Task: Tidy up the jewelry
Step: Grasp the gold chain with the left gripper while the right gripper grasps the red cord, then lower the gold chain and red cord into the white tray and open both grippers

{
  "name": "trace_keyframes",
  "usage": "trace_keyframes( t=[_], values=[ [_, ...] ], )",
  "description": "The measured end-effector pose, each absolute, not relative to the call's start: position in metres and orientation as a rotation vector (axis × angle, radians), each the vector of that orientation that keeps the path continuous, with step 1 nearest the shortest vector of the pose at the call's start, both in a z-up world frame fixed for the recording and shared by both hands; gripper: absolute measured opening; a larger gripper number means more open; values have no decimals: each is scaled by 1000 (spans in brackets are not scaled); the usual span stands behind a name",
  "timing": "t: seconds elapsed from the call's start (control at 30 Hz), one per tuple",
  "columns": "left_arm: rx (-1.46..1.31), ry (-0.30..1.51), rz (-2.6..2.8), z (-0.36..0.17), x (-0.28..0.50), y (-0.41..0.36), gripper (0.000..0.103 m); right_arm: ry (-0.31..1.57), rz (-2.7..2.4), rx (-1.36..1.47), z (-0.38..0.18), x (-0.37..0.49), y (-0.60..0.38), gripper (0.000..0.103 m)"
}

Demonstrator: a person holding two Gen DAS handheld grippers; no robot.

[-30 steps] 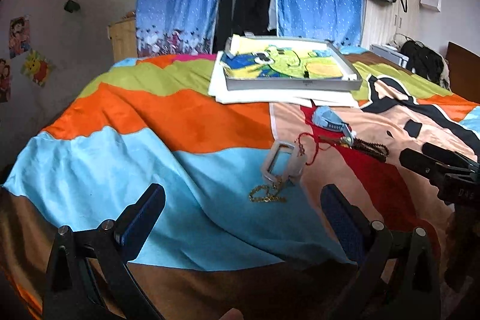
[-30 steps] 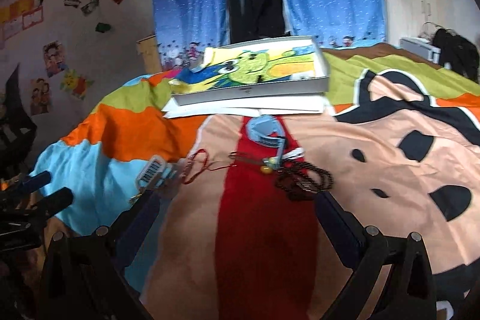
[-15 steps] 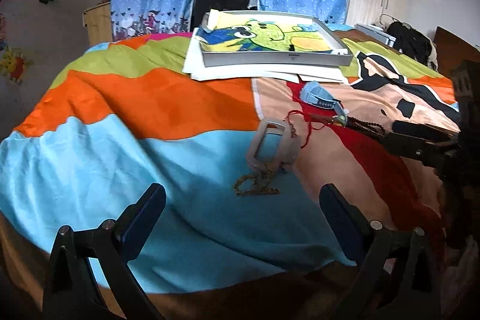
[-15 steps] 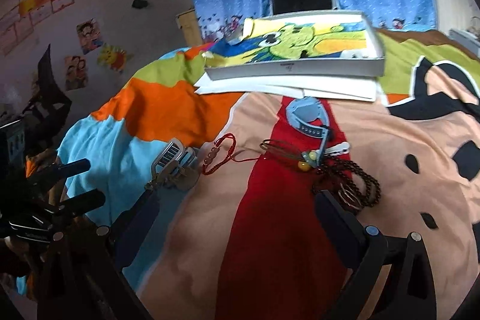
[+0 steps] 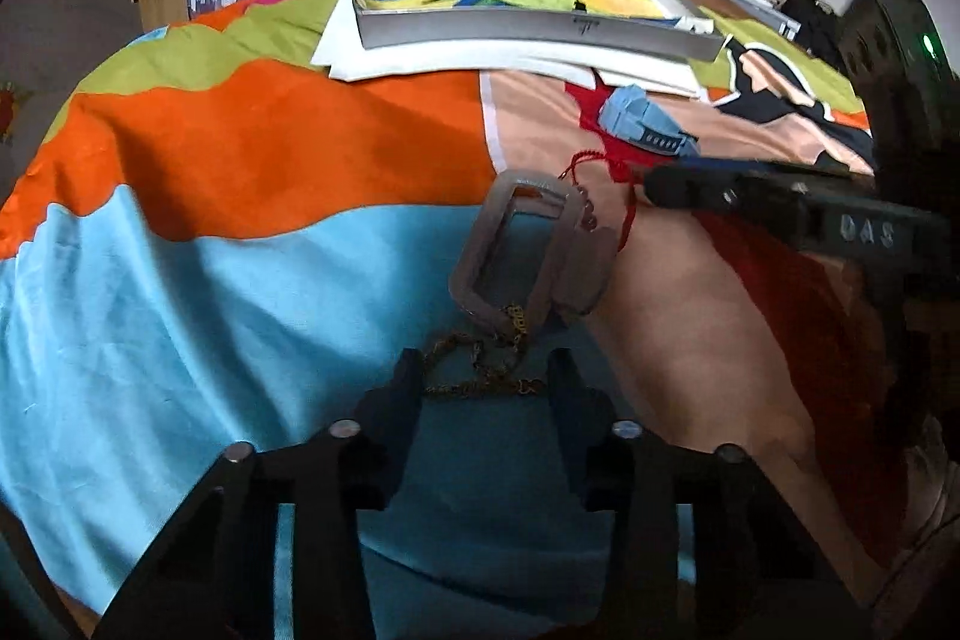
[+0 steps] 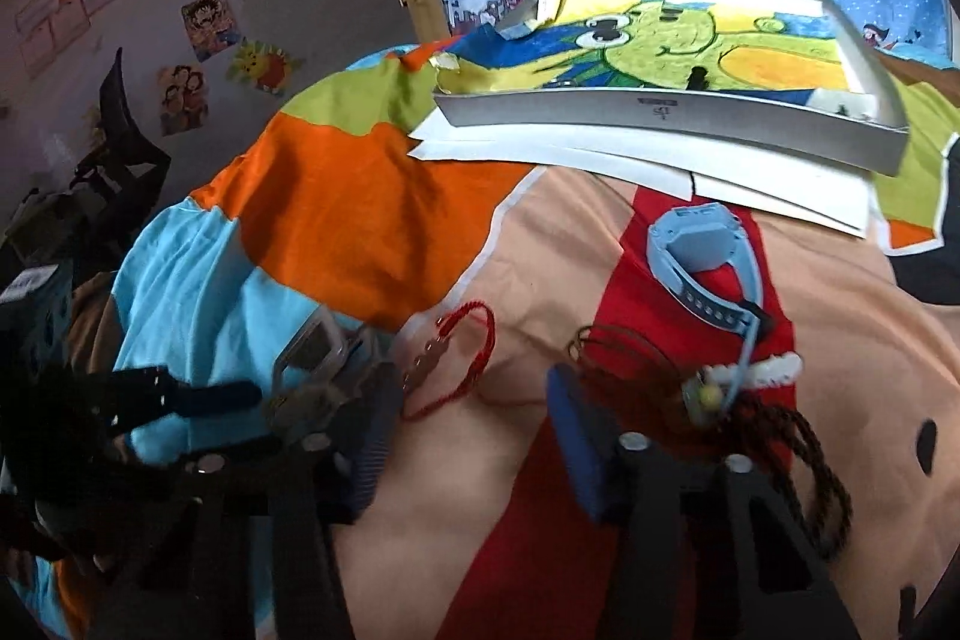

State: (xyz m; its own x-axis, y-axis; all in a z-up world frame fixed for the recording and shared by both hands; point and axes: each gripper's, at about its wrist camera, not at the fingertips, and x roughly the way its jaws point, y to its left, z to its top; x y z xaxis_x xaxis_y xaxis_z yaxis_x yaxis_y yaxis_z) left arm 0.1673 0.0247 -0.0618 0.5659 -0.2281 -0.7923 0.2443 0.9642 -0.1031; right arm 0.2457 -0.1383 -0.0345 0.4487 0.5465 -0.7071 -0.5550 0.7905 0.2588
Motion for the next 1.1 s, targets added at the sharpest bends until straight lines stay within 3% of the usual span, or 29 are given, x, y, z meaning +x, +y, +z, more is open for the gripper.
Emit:
trace_keyframes(
  t=[0.1, 0.17, 0.23, 0.33, 0.43, 1.1],
  values=[
    [15, 937, -271, -64, 170, 26, 22, 892, 680, 0, -39, 257, -133, 42],
    [10, 946, -259, -64, 171, 27, 10, 909, 677, 6, -43, 261, -130, 40],
    [2, 949, -249, -63, 172, 27, 4, 927, 675, 9, -47, 264, -126, 31],
    [-11, 938, -244, -59, 170, 29, 4, 939, 674, 9, -51, 261, -125, 12],
    [-21, 917, -238, -52, 165, 31, 3, 925, 675, 21, -49, 254, -129, 6],
    [-57, 791, -316, 40, 166, 19, 3, 762, 676, 124, 13, 224, -171, 6]
  ],
)
